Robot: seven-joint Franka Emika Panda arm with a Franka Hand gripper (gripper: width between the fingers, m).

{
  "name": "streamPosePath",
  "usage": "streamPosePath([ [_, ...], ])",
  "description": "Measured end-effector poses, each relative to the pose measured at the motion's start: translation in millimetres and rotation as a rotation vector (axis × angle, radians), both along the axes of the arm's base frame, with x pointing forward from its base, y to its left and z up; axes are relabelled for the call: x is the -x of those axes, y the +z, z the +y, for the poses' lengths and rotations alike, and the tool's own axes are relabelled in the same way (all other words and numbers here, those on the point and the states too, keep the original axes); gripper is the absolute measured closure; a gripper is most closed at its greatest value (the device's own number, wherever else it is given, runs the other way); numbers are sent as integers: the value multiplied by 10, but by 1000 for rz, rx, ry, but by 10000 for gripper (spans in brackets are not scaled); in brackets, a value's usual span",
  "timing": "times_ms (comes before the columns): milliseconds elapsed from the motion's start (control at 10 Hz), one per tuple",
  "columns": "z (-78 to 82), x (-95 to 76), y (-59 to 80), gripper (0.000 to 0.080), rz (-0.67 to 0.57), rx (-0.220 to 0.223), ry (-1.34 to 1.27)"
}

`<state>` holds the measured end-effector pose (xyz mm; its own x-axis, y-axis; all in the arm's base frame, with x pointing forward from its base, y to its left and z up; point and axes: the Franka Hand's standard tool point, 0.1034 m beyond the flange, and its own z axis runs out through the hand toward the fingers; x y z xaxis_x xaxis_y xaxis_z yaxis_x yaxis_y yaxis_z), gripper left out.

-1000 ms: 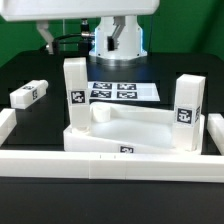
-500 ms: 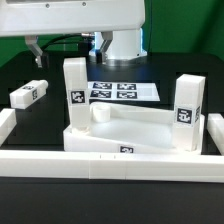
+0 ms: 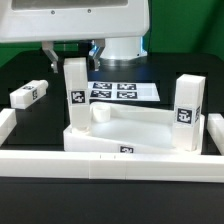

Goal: Assemble desk

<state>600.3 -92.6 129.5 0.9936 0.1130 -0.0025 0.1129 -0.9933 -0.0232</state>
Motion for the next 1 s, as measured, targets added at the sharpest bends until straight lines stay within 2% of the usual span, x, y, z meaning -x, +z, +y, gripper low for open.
streamPosePath([
  [500,0,-1,0,511,1,-1,-32],
  [800,0,1,-3,510,6,-5,-259],
  [1000,-6,3,-13,509,5,-23,-442],
])
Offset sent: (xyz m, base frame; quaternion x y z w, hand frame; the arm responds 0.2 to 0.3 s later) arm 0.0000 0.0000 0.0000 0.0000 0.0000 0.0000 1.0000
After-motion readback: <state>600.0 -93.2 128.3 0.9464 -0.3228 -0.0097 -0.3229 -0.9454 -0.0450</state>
